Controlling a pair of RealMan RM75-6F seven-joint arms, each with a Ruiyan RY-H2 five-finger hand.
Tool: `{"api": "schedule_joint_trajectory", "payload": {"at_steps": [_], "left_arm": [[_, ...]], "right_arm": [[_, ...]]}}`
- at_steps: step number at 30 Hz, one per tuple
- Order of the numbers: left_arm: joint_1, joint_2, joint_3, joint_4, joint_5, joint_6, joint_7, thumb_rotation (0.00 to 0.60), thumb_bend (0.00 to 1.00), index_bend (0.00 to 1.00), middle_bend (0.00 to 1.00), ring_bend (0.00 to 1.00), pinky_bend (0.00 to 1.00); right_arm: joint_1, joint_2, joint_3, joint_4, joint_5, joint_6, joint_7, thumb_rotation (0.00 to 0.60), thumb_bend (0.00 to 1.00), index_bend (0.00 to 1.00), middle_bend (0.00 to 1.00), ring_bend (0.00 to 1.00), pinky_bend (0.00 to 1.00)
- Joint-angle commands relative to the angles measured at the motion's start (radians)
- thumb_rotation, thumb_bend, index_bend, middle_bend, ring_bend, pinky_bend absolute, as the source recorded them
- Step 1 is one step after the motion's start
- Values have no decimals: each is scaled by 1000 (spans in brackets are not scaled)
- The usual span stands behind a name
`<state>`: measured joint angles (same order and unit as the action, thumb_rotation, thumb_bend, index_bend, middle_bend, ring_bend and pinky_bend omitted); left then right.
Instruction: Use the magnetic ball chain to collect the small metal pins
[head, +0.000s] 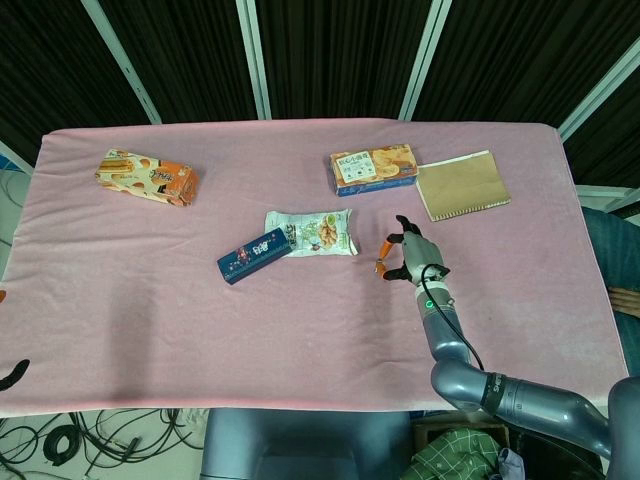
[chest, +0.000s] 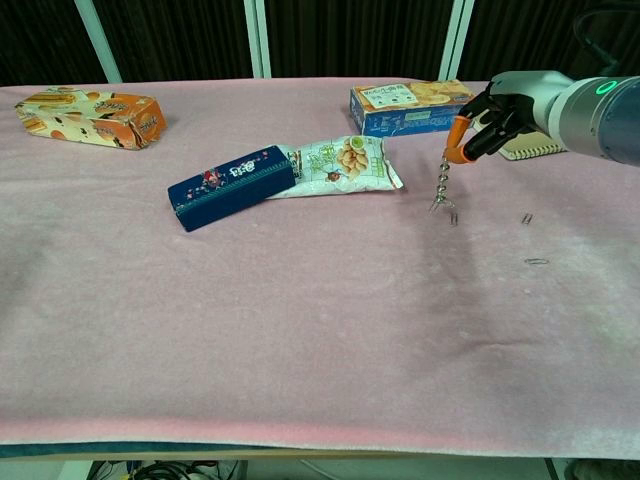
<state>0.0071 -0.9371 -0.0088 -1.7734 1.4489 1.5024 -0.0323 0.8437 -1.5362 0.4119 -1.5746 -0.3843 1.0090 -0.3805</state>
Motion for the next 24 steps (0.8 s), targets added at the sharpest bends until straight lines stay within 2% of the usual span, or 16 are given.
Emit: {"api": "schedule_joint_trajectory", "payload": {"at_steps": [1, 16, 24], "left_arm": [[0, 0, 0, -1, -1, 0, 2, 600, 223, 68, 15, 0, 0], [-3, -5, -1, -5, -6, -9, 16, 600, 223, 67, 15, 0, 0], [-3, -4, 0, -5, -3, -9, 18, 600, 223, 67, 15, 0, 0]], "right_arm": [[-2, -7, -7, 23, 4, -10, 10, 600, 369, 604, 2, 21, 200], [-21, -10, -47, 68, -35, -48, 51, 600, 370, 604, 2, 21, 200], [-28, -2, -48, 60, -45, -43, 66, 600, 369, 604, 2, 20, 200]]}}
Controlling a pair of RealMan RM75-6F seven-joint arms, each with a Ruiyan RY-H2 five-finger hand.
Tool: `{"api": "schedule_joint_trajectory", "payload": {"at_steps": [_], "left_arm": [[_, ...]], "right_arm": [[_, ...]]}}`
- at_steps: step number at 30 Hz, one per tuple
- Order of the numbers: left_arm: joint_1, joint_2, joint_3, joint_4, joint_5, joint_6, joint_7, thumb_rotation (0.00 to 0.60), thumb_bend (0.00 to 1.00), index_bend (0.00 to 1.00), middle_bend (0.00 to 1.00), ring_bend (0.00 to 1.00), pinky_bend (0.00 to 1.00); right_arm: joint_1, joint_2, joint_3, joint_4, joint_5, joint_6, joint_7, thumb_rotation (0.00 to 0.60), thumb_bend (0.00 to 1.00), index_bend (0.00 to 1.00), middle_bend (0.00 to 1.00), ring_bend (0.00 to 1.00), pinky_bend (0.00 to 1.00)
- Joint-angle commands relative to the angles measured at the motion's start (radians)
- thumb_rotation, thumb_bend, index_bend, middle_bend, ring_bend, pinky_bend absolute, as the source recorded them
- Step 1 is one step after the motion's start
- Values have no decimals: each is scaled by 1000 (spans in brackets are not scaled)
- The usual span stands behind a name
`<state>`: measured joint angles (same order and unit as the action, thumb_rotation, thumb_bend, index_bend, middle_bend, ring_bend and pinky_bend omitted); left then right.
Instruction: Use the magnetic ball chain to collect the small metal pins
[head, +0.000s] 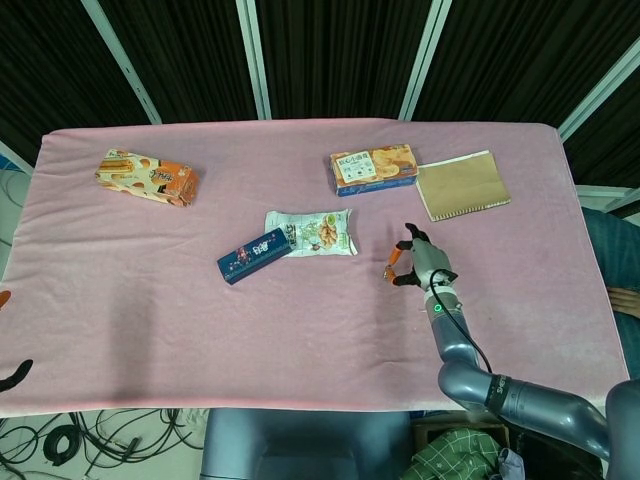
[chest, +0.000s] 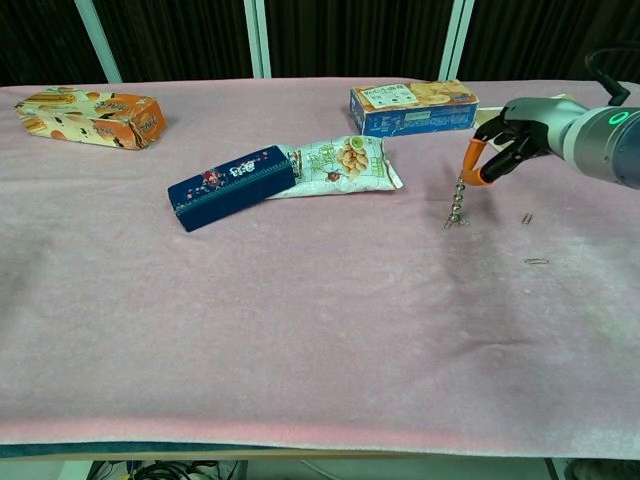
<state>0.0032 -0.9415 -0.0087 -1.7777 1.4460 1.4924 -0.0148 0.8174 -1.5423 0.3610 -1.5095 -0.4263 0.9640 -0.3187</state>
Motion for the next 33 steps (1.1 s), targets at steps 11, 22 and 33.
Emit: {"api": "schedule_joint_trajectory", "payload": {"at_steps": [11, 22, 33], "left_arm": [[-1, -3, 1, -3, 1, -2, 12, 600, 223, 67, 15, 0, 0], [-2, -8, 0, -9, -6, -5, 31, 600, 223, 68, 15, 0, 0], [-2, -9, -1, -9, -10, -6, 38, 600, 224, 68, 15, 0, 0]], "right_arm": [[-33, 90, 15, -58, -6, 13, 29, 600, 381, 604, 2, 21, 200], [-66, 138, -5, -47, -8, -14, 65, 600, 381, 604, 2, 21, 200], [-89, 136, -26, -11, -16, -36, 98, 600, 380, 604, 2, 21, 200]]}}
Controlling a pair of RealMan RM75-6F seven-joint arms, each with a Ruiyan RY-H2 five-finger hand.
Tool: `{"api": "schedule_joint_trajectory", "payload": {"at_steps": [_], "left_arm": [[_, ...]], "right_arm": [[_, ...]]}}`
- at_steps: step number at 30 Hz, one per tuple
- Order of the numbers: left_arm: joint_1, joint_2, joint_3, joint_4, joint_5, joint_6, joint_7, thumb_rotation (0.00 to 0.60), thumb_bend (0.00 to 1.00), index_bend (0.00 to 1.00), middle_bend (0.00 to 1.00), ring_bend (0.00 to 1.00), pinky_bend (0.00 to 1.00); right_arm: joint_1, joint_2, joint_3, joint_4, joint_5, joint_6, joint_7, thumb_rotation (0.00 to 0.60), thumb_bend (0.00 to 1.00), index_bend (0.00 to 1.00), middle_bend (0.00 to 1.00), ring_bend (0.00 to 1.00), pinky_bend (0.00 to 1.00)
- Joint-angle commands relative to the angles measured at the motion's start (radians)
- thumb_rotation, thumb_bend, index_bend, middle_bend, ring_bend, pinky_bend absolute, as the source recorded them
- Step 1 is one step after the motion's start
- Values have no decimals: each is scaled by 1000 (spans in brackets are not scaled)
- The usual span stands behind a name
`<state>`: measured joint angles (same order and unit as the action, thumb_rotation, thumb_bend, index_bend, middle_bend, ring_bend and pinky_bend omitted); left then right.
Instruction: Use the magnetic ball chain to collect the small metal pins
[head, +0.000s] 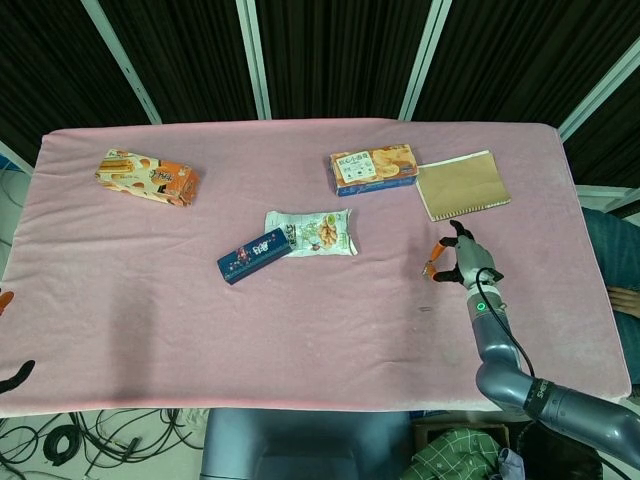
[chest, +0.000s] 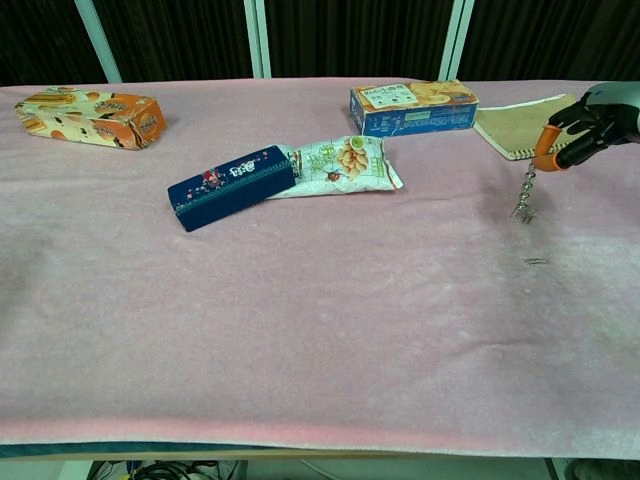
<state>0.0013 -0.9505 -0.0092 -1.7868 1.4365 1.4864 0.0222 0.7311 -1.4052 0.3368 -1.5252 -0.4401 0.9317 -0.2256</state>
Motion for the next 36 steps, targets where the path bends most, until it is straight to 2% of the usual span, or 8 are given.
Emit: {"api": "schedule_joint_trajectory", "payload": {"at_steps": [1, 27, 36], "left_arm": [[0, 0, 0, -1, 0, 0, 1, 600, 223, 68, 15, 0, 0], [-1, -3, 0, -3, -3, -2, 13, 600, 224, 67, 15, 0, 0], [-2, -3, 1, -3, -3, -5, 10, 600, 223, 67, 15, 0, 0]], "right_arm": [[-4, -2, -2, 8, -3, -5, 7, 600, 381, 604, 2, 21, 200], [-18, -8, -16, 27, -26, -16, 36, 600, 382, 604, 2, 21, 200], [-39, 37, -16, -66, -64, 10, 43, 600, 381, 604, 2, 21, 200]]}}
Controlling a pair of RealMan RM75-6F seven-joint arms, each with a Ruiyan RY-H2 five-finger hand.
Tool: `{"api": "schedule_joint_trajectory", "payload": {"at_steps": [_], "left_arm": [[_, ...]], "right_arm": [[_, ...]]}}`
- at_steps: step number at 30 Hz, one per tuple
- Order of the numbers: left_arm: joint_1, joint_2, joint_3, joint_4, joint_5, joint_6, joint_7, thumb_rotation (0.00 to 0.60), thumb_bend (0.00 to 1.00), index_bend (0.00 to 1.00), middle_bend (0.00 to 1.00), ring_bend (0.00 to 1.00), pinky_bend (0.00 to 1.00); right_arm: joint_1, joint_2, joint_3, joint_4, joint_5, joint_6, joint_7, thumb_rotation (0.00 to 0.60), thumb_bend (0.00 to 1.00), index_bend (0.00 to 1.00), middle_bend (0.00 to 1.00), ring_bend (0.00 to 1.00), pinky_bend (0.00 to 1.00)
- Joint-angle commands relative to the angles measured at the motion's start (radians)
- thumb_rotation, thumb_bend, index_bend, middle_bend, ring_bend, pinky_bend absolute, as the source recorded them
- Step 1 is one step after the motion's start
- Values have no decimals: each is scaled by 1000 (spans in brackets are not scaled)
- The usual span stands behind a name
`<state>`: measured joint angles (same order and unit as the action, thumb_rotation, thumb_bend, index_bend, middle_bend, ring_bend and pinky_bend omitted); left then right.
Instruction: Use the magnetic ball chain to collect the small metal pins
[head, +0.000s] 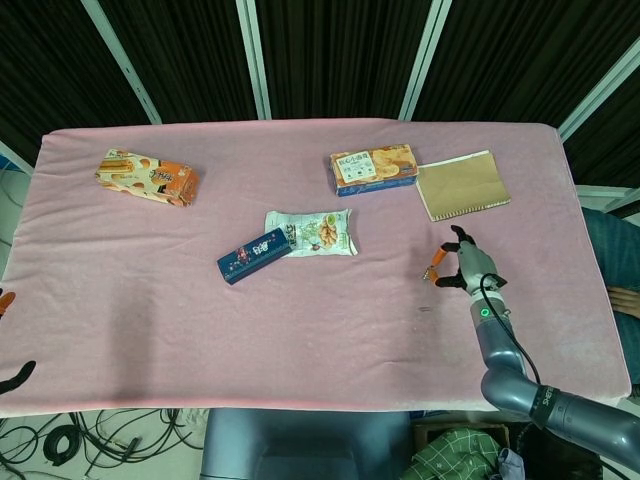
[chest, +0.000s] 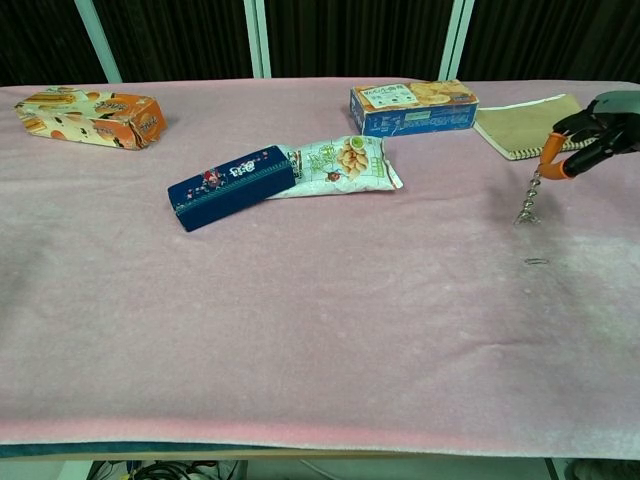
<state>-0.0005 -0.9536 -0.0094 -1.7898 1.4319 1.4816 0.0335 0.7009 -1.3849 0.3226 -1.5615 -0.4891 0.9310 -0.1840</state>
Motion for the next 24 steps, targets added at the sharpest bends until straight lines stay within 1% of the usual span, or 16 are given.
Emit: {"api": "schedule_joint_trajectory", "payload": {"at_steps": [1, 5, 13, 20, 24], "left_arm": [[1, 1, 1, -1, 4, 2, -3, 600, 223, 67, 15, 0, 0], [3, 3, 2, -1, 9, 7, -9, 600, 224, 68, 15, 0, 0], [6, 8, 6, 2, 20, 11, -23, 600, 224, 67, 15, 0, 0], [5, 8, 7, 3, 22, 10, -23, 600, 224, 67, 15, 0, 0], [5, 7, 8, 1, 23, 8, -18, 600, 224, 67, 15, 0, 0]], "right_arm": [[-13, 24, -4, -47, -23, 16, 2, 600, 381, 604, 2, 21, 200], [-27, 45, -14, -98, -43, 31, 2, 600, 381, 604, 1, 21, 200], [-71, 89, -56, -205, -101, 59, 10, 600, 381, 604, 2, 20, 200], [-109, 116, -96, -261, -157, 68, 28, 600, 381, 604, 2, 21, 200], [-123, 120, -111, -266, -178, 67, 40, 600, 381, 604, 2, 21, 200]]}}
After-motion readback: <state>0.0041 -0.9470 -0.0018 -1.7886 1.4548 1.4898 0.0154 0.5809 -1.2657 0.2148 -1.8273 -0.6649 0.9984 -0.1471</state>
